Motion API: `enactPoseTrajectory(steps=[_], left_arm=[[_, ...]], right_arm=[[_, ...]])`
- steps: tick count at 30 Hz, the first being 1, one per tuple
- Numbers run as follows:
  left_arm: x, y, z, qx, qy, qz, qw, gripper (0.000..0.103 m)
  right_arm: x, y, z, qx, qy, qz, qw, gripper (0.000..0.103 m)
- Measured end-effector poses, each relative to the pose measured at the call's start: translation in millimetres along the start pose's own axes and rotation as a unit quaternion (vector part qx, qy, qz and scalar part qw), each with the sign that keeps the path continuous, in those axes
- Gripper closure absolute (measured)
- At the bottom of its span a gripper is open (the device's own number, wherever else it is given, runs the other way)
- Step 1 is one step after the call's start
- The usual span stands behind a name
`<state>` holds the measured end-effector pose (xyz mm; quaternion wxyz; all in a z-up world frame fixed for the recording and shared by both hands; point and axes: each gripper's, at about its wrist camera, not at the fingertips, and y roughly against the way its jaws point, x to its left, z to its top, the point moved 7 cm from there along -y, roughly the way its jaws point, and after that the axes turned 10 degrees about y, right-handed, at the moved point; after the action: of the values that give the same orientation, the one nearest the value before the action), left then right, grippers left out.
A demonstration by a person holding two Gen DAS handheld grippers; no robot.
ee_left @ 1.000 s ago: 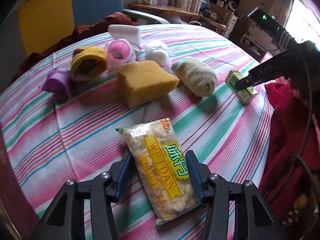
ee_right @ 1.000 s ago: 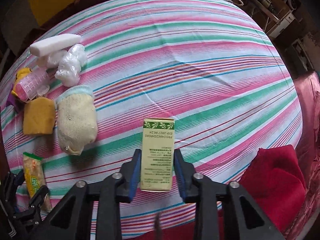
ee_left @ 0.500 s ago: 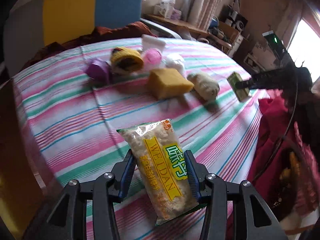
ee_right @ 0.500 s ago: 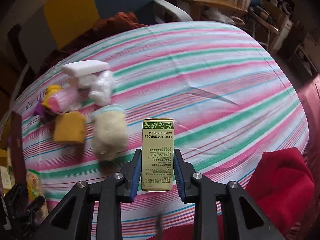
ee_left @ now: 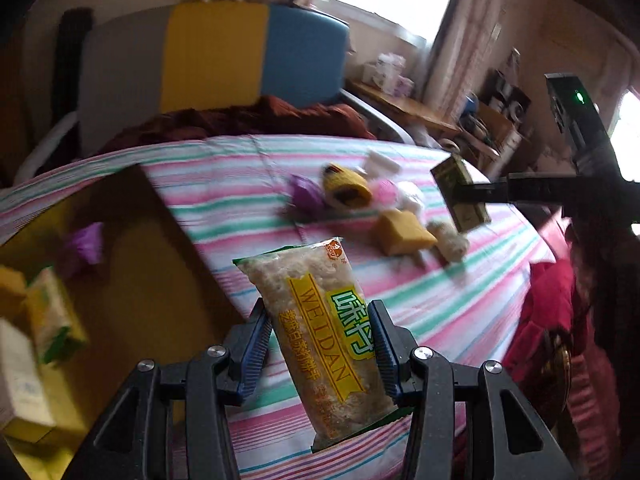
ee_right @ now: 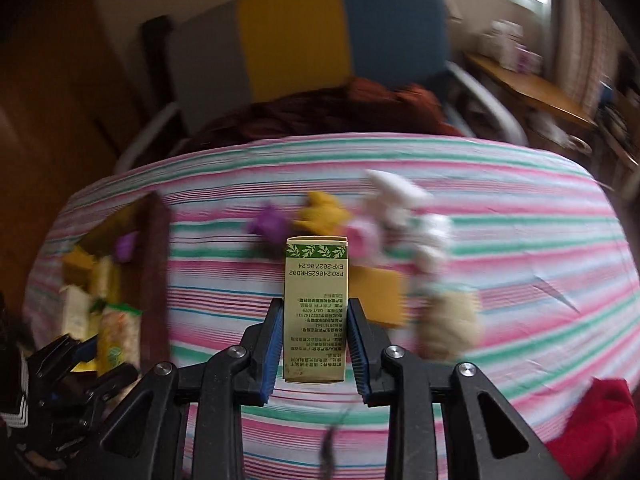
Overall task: Organize objects
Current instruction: 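Lower the cracker bag and green box into the gold tray with both tools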
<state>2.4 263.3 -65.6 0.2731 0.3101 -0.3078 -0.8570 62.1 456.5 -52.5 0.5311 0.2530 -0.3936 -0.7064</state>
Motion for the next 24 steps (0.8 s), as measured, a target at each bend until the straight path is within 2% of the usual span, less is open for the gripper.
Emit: enactPoseTrajectory(steps=[5,11,20,24], left_arm=[[50.4,28.4,8.1,-0.032,0.049,0.037,0.9976,0.054],[111.7,56.7,6.8,-0.061,0.095,0.095,0.9890,0.054],[163.0,84.4,-14.6,-0.080,0.126,0.173,0.9735,0.054],[173.2,93.9,-19.2,-0.091,0.132,0.195,0.9677,0.050]], right_arm=[[74.2,-13.7,18.0,-0.007,0.044,0.060,0.997,0.074],[152.7,-30.6,28.8,-0.005,0.087,0.112,0.990,0.074],[230.5,-58.4,19.6,0.019,0.132,0.155,0.979,0.072],[250.6,-63.1,13.7,0.023,0.156,0.160,0.974,0.058]])
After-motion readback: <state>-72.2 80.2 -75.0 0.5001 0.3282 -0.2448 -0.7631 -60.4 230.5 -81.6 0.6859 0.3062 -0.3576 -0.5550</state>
